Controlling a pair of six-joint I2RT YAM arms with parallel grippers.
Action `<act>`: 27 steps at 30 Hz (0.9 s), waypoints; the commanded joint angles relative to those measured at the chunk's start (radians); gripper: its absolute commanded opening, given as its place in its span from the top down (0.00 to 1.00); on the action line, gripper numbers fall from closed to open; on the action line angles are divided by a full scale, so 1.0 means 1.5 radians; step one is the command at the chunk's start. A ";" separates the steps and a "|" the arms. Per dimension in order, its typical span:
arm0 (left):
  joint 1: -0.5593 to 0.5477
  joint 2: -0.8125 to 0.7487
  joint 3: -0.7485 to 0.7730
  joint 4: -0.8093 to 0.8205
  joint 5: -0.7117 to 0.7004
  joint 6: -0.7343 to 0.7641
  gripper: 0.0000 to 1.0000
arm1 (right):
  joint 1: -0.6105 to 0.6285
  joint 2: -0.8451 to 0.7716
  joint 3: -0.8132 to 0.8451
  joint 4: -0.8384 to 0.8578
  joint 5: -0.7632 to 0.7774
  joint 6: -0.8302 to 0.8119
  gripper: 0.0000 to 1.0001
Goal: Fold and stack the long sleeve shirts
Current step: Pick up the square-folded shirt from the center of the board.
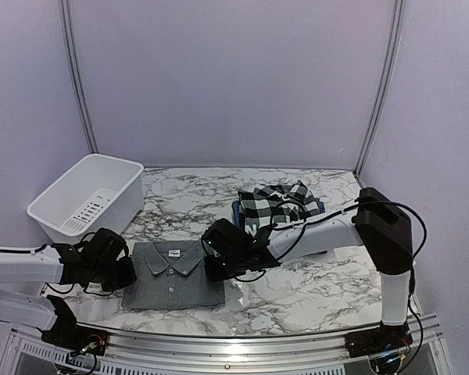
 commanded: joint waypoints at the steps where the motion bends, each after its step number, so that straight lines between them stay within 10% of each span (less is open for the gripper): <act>1: 0.003 -0.019 0.005 -0.011 0.035 0.005 1.00 | 0.011 0.022 0.050 -0.051 0.003 -0.015 0.94; 27: 0.001 -0.067 0.304 -0.217 0.044 0.086 1.00 | -0.006 -0.051 0.267 -0.224 0.043 -0.130 1.00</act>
